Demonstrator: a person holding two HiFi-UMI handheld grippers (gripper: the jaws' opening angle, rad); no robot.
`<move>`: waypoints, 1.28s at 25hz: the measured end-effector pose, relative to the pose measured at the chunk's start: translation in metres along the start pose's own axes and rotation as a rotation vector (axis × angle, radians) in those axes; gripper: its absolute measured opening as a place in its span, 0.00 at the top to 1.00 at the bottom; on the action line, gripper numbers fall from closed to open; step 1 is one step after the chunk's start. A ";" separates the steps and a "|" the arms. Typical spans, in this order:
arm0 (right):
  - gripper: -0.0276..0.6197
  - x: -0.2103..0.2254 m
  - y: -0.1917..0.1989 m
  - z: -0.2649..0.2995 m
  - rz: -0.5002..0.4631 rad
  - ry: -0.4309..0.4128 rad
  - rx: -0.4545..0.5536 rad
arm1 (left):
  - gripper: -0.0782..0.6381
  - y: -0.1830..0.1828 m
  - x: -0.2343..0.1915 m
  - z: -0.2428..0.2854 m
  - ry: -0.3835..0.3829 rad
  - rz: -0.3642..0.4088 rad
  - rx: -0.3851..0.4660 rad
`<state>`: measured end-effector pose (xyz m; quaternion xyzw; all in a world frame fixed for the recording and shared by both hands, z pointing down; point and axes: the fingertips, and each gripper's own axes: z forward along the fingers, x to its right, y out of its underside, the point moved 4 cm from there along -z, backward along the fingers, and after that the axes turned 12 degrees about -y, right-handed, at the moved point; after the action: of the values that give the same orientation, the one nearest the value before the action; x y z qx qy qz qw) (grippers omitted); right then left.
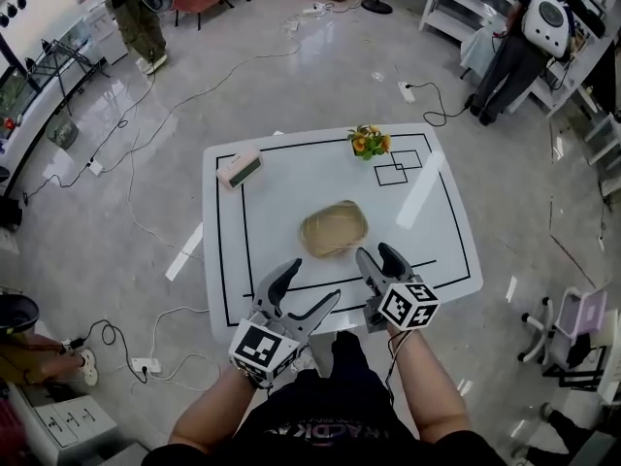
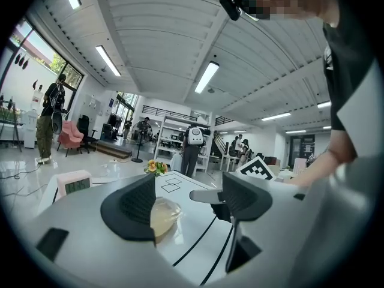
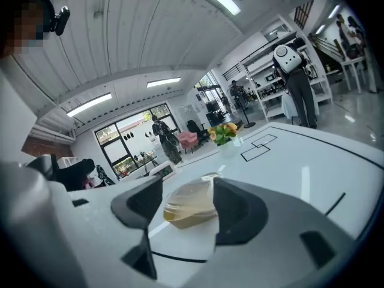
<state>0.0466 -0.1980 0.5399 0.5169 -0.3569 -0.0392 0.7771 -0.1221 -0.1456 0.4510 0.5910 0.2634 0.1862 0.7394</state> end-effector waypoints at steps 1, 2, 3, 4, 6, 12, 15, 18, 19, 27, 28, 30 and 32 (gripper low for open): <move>0.58 0.005 0.002 0.003 0.017 -0.001 -0.008 | 0.42 0.001 -0.001 0.003 -0.005 -0.005 -0.005; 0.58 0.010 0.005 0.006 0.037 0.000 -0.015 | 0.42 0.003 -0.001 0.007 -0.011 -0.009 -0.011; 0.58 0.016 0.007 0.008 0.059 0.001 -0.021 | 0.42 0.004 -0.002 0.011 -0.016 -0.012 -0.015; 0.58 0.022 0.010 0.011 0.083 0.005 -0.027 | 0.42 0.005 -0.003 0.014 -0.022 -0.015 -0.019; 0.58 0.033 0.016 0.014 0.134 0.012 -0.039 | 0.42 0.007 -0.004 0.020 -0.035 -0.023 -0.025; 0.58 0.058 0.029 0.027 0.286 0.010 -0.066 | 0.42 0.007 -0.011 0.037 -0.072 -0.046 -0.042; 0.58 0.067 0.039 0.033 0.352 0.000 -0.080 | 0.42 0.009 -0.014 0.042 -0.083 -0.040 -0.057; 0.58 0.070 0.048 0.039 0.395 -0.011 -0.095 | 0.42 0.013 -0.016 0.046 -0.094 -0.047 -0.066; 0.58 0.070 0.049 0.042 0.411 -0.014 -0.097 | 0.42 0.014 -0.016 0.048 -0.096 -0.049 -0.068; 0.63 0.074 0.052 0.047 0.463 -0.020 -0.114 | 0.42 0.023 -0.016 0.054 -0.106 -0.069 -0.084; 0.64 0.074 0.052 0.047 0.464 -0.023 -0.115 | 0.42 0.023 -0.016 0.055 -0.108 -0.070 -0.085; 0.65 0.073 0.052 0.046 0.471 -0.030 -0.110 | 0.42 0.023 -0.016 0.055 -0.113 -0.073 -0.086; 0.70 0.073 0.051 0.046 0.481 -0.037 -0.099 | 0.42 0.023 -0.016 0.055 -0.115 -0.074 -0.085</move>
<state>0.0577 -0.2413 0.6298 0.3776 -0.4813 0.1201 0.7819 -0.1007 -0.1924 0.4852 0.5588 0.2340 0.1355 0.7840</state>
